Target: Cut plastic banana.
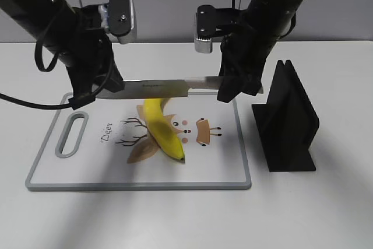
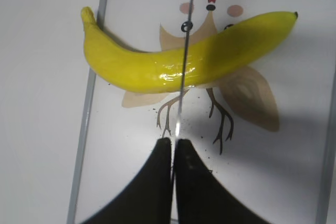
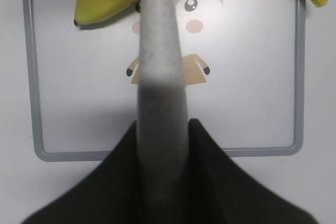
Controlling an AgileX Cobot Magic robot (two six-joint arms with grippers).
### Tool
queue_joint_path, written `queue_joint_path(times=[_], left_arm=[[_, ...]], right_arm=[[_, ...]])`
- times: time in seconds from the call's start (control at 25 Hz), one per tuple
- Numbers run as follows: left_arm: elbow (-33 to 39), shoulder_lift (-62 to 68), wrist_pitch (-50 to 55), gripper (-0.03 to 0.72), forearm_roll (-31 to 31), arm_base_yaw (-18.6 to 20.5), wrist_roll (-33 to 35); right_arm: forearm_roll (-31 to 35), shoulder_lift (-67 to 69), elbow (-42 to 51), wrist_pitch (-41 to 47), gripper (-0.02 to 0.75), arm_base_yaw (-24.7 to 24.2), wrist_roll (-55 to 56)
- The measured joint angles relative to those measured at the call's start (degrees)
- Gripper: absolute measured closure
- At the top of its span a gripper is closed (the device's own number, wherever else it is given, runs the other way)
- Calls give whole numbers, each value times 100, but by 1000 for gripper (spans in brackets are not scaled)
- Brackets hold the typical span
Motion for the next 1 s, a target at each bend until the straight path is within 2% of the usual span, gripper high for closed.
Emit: queue_joint_path(times=[0.48,1.0], left_arm=[[-36,772,-507,692,-180,0,1],[-193,1137,-479,686,-459,4,81]], right_arm=[[-361,496,-25,-392,549,-7,0],[-534,1022,-385,-210,549,-65,15]])
